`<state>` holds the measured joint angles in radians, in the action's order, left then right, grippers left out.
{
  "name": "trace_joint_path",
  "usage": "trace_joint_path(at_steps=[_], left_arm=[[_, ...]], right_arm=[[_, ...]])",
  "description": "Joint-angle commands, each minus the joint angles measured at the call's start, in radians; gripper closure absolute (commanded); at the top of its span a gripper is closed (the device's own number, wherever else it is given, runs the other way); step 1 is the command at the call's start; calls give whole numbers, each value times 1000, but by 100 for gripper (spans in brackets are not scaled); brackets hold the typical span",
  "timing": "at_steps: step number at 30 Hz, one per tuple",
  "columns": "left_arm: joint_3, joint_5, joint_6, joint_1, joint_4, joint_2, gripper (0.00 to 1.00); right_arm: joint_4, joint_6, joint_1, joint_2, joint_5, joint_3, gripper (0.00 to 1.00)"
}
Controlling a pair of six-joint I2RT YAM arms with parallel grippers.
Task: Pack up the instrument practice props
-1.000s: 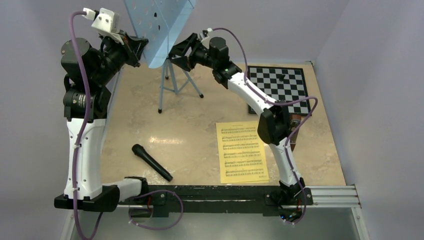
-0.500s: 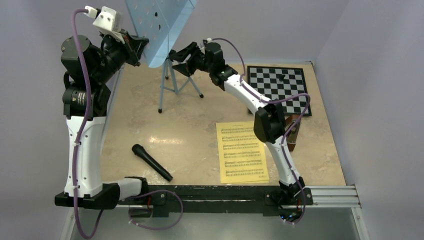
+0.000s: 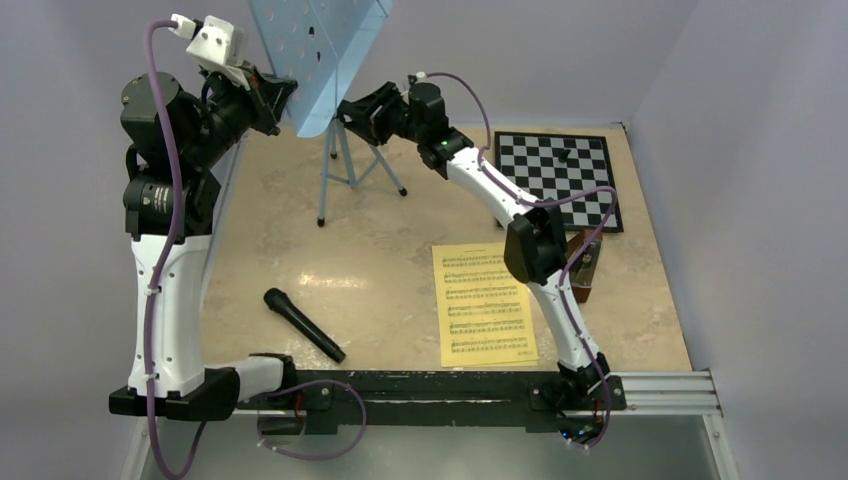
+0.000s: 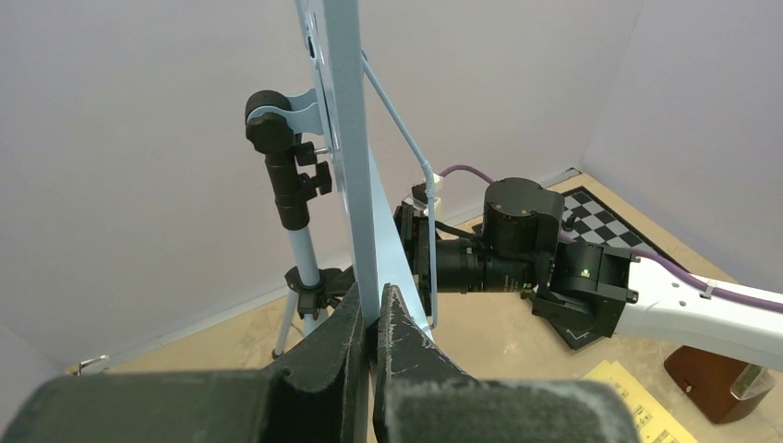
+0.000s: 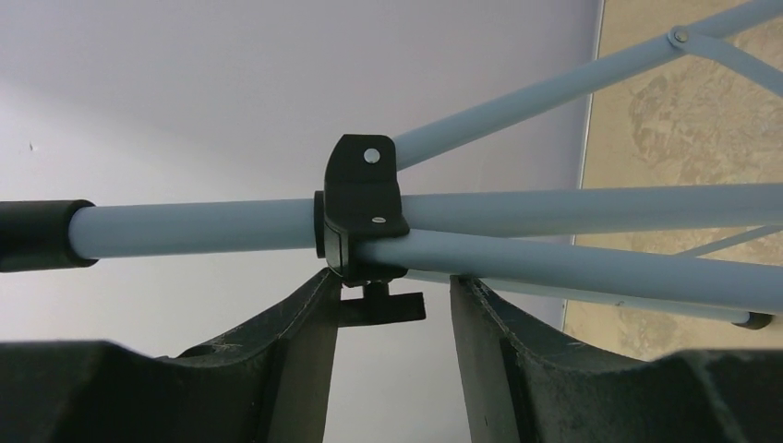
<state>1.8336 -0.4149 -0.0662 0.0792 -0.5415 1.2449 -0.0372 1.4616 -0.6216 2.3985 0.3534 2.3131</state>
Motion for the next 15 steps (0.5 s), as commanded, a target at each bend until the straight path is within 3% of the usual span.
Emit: trace_joint_path(at_steps=[1, 15], left_arm=[[-35, -67, 52, 12, -178, 30, 100], [-51, -58, 51, 25, -166, 27, 100]], right_arm=[[-13, -22, 2, 6, -27, 45, 51], [-52, -19, -5, 9, -11, 73, 50]])
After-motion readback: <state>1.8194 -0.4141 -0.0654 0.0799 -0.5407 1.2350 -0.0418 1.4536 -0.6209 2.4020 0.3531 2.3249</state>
